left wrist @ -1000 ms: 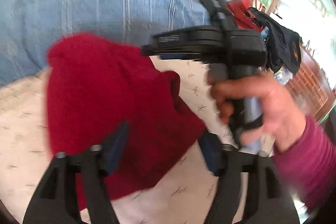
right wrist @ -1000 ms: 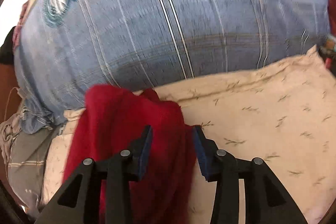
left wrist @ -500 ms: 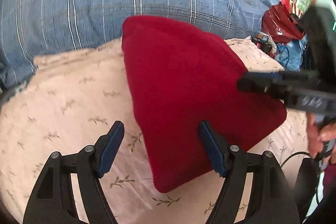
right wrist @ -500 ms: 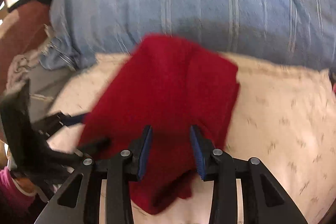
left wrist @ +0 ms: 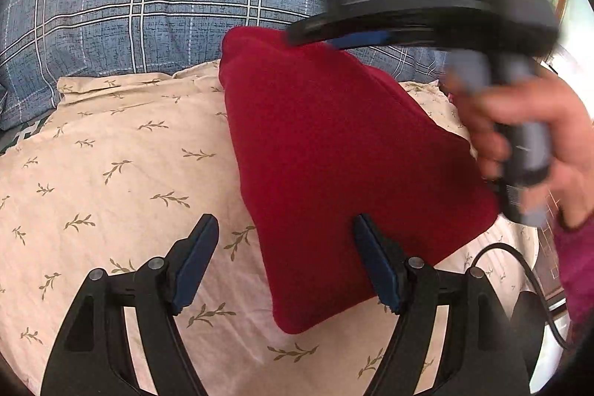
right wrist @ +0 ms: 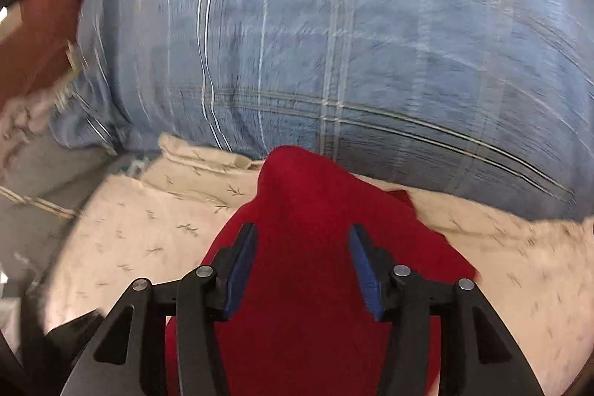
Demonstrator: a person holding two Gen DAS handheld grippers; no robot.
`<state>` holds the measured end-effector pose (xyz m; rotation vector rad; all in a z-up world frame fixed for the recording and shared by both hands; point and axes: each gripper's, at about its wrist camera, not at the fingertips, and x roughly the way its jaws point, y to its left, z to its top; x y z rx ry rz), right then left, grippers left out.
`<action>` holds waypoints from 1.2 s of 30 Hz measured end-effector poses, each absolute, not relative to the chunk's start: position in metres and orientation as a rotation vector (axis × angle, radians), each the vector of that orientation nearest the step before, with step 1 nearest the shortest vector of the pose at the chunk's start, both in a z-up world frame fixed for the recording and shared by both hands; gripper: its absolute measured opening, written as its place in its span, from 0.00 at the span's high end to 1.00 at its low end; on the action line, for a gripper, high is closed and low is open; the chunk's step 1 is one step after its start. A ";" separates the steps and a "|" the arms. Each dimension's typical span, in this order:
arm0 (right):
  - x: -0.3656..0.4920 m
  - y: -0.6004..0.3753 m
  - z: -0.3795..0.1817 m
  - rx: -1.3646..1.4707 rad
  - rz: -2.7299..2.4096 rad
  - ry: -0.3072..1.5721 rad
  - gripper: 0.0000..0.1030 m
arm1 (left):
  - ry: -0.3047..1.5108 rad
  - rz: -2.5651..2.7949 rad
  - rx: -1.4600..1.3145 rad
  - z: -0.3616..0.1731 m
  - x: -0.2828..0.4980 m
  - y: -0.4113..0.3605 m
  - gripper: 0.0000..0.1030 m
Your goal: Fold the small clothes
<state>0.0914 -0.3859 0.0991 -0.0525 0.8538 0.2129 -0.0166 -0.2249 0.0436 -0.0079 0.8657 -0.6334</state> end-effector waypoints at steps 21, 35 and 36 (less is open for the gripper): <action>0.005 -0.434 0.117 -0.020 0.217 0.827 0.49 | 0.890 -0.616 -0.017 0.038 -0.011 -0.231 0.19; -0.051 -0.486 0.085 0.102 0.110 0.819 0.46 | 0.904 -0.548 0.019 0.046 -0.016 -0.240 0.16; -0.051 -0.486 0.091 0.112 0.113 0.803 0.46 | 0.899 -0.541 0.019 0.048 -0.016 -0.240 0.16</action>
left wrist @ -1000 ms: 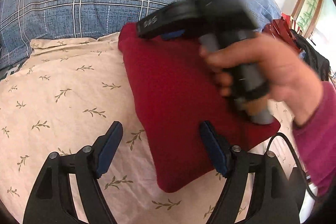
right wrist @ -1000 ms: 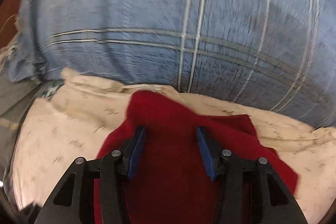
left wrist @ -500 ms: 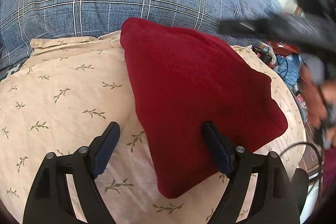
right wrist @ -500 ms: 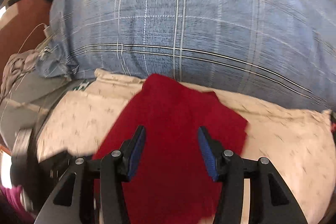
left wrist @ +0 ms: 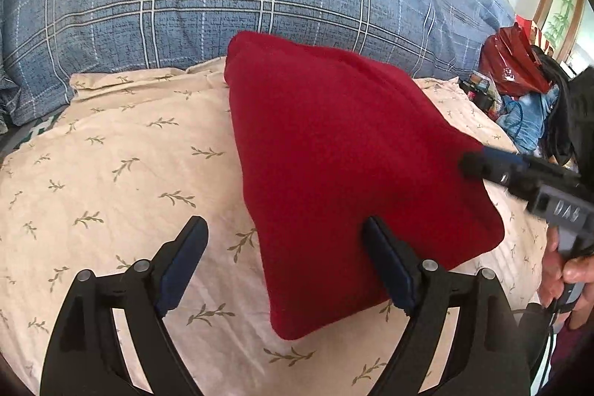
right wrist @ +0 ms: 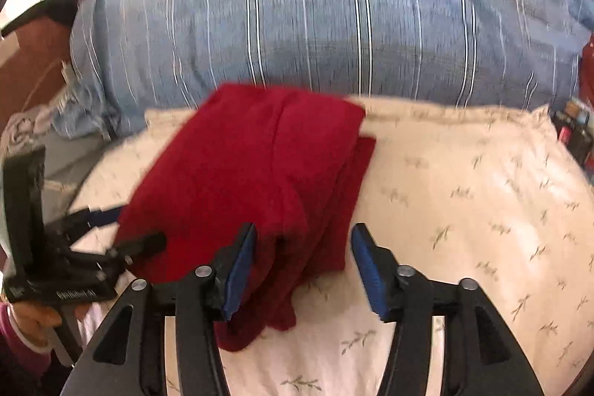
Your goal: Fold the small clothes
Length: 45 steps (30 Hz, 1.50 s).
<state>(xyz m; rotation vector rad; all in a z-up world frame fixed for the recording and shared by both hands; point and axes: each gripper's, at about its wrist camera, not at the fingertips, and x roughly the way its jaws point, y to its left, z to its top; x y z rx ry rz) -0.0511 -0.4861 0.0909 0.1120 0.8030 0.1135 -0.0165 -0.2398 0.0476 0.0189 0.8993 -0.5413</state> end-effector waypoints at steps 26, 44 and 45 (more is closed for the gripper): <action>0.005 -0.517 0.038 0.457 0.243 0.856 0.20 | 0.946 -0.669 -0.064 0.041 0.020 -0.244 0.11; 0.004 -0.492 0.066 0.386 0.259 0.825 0.57 | 1.003 -0.818 -0.172 0.053 0.030 -0.241 0.52; 0.000 -0.487 0.073 0.387 0.279 0.826 0.57 | 1.002 -0.819 -0.181 0.058 0.026 -0.237 0.52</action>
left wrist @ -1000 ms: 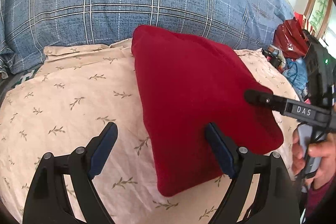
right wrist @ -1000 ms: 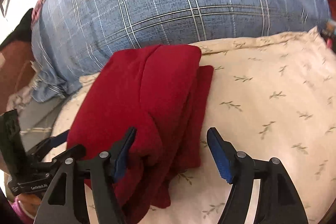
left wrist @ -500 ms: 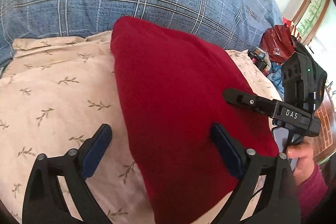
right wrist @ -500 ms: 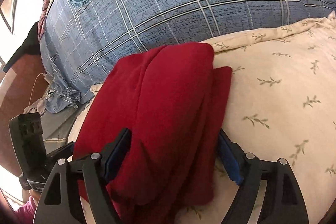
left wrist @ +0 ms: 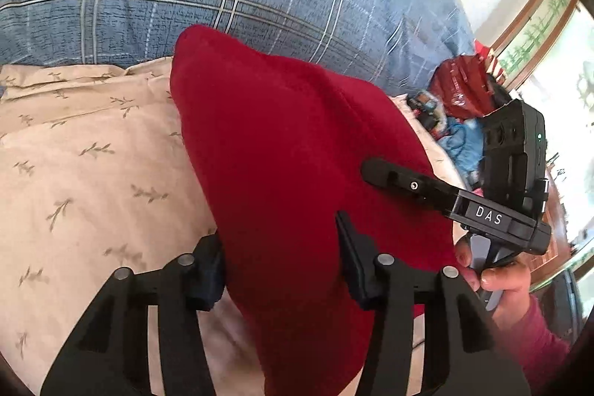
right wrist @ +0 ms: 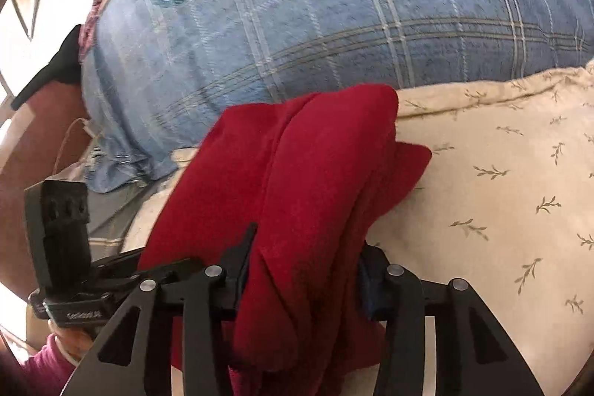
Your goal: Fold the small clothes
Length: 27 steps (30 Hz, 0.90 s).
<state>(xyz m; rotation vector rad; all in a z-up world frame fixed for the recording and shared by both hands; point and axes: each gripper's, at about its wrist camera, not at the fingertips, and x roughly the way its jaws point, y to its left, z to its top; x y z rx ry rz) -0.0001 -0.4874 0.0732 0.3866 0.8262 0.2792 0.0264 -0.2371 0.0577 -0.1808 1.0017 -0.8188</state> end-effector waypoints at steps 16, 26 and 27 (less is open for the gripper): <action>-0.048 -0.412 0.073 0.352 0.371 0.948 0.49 | 1.015 -0.603 -0.178 0.053 -0.061 -0.147 0.37; -0.120 -0.369 0.124 0.120 0.405 0.788 0.61 | 0.873 -0.499 -0.094 0.075 -0.087 -0.143 0.29; -0.126 -0.359 0.123 0.076 0.408 0.782 0.63 | 0.877 -0.491 -0.093 0.074 -0.089 -0.143 0.29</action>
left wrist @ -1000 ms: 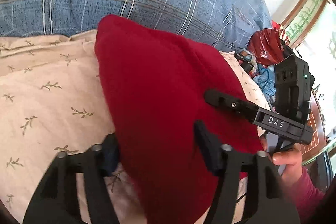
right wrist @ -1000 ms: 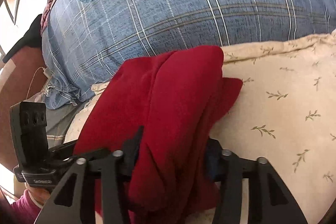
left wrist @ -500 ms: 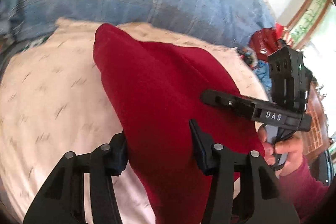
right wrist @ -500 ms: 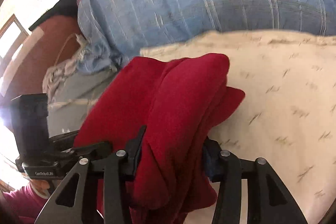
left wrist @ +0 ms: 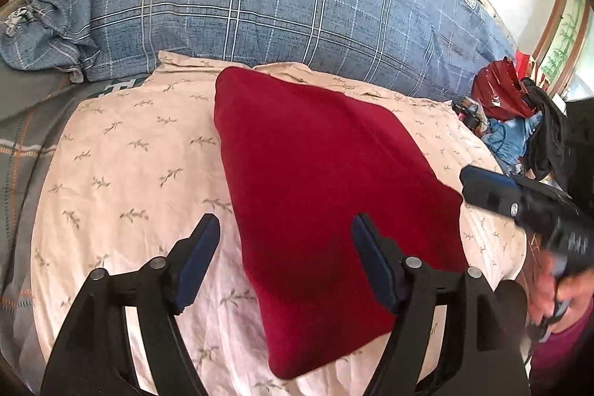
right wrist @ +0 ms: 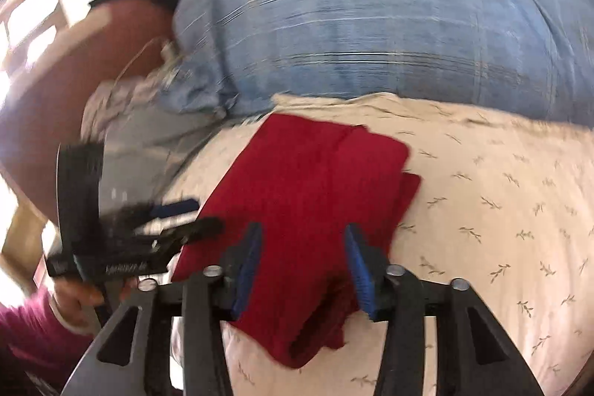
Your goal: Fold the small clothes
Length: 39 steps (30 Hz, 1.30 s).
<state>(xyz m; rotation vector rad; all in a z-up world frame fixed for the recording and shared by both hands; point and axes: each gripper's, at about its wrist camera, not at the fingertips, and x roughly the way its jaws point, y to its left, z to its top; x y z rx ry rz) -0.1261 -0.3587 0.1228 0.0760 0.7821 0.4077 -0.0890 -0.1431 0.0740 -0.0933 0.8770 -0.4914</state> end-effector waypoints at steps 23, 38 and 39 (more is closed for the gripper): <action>-0.138 -0.356 0.096 0.033 0.208 0.782 0.56 | 0.808 -0.361 0.048 0.066 -0.128 -0.160 0.24; -0.148 -0.345 0.098 0.030 0.122 0.745 0.33 | 0.748 -0.307 0.079 0.085 -0.144 -0.161 0.24; -0.148 -0.345 0.098 0.034 0.123 0.746 0.33 | 0.745 -0.303 0.080 0.085 -0.144 -0.160 0.24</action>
